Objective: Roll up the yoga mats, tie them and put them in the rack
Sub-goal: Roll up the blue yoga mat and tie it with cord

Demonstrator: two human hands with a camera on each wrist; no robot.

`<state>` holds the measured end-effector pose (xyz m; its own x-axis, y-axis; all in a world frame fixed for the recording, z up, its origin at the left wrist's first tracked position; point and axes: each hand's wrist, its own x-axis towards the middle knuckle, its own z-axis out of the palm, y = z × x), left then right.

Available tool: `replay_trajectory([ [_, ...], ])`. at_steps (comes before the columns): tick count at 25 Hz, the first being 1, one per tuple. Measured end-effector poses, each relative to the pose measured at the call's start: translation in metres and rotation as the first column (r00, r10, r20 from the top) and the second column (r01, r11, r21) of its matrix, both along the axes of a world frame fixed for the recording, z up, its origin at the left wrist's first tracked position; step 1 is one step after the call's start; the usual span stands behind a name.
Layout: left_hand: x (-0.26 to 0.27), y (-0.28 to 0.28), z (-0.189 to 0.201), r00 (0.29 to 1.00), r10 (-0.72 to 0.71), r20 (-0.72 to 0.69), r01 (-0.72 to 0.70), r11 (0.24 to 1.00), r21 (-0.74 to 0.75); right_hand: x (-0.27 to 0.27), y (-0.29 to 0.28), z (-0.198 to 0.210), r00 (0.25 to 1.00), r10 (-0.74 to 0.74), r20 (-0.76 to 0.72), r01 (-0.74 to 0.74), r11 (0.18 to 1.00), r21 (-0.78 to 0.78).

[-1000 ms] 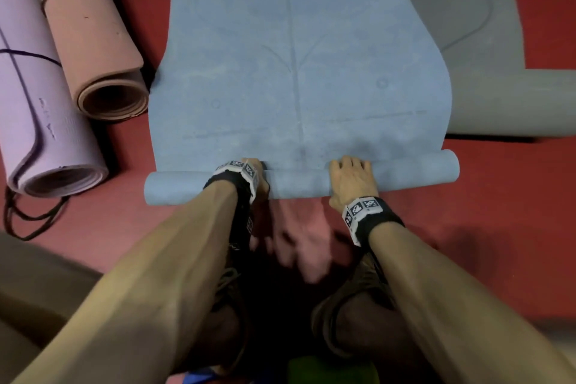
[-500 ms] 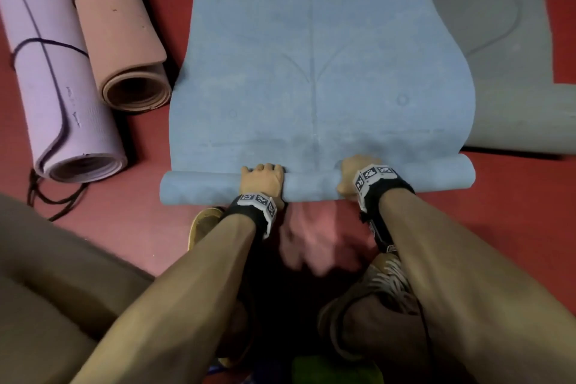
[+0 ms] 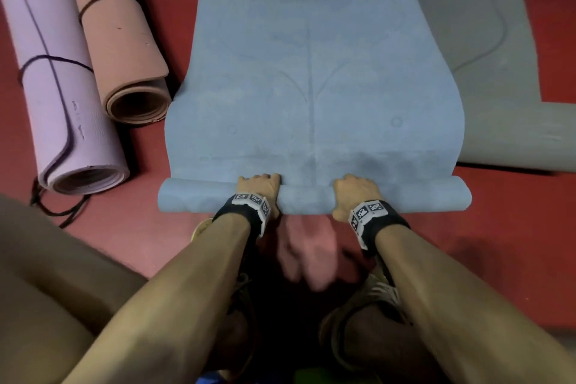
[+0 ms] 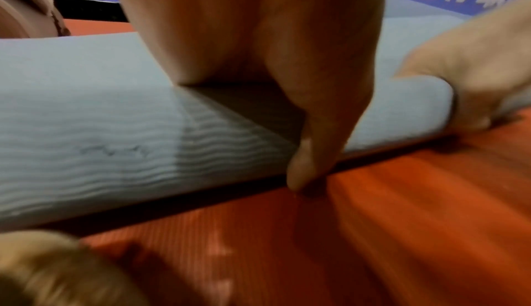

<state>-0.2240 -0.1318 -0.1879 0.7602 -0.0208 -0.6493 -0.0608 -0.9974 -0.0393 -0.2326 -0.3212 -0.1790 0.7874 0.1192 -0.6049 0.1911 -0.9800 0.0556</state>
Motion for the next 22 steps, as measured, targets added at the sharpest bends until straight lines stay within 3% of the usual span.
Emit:
replay_trajectory([
  [3,-0.024,0.015,-0.013,0.977,-0.162,0.137,0.171,0.983,-0.058,0.021,-0.001,0.008,0.992,-0.003,-0.123,0.004,1.000,0.010],
  [6,-0.023,0.015,-0.017,0.957,-0.208,0.201,0.217,0.976,-0.020,0.030,-0.002,0.012,0.983,-0.039,-0.181,0.047,0.998,0.042],
  [12,0.008,0.015,-0.003,0.983,-0.184,0.019,0.185,0.979,-0.082,-0.016,-0.007,-0.002,0.995,0.049,0.087,-0.054,0.997,0.052],
  [14,0.017,0.007,-0.003,0.981,-0.154,-0.116,0.153,0.988,-0.015,-0.029,-0.005,-0.003,0.983,0.106,0.148,-0.110,0.994,0.020],
  [16,0.018,-0.007,-0.005,0.987,-0.012,-0.163,0.032,0.992,0.119,-0.030,-0.003,-0.003,0.982,0.086,0.169,-0.087,0.996,0.000],
  [18,0.008,-0.008,-0.010,0.997,0.049,-0.057,-0.039,0.985,0.166,-0.020,0.000,-0.002,0.988,0.065,0.138,-0.067,0.998,0.008],
  [22,-0.031,0.016,-0.019,0.960,-0.203,0.191,0.205,0.979,0.012,0.013,0.000,0.005,0.996,0.040,-0.074,-0.038,0.999,0.025],
])
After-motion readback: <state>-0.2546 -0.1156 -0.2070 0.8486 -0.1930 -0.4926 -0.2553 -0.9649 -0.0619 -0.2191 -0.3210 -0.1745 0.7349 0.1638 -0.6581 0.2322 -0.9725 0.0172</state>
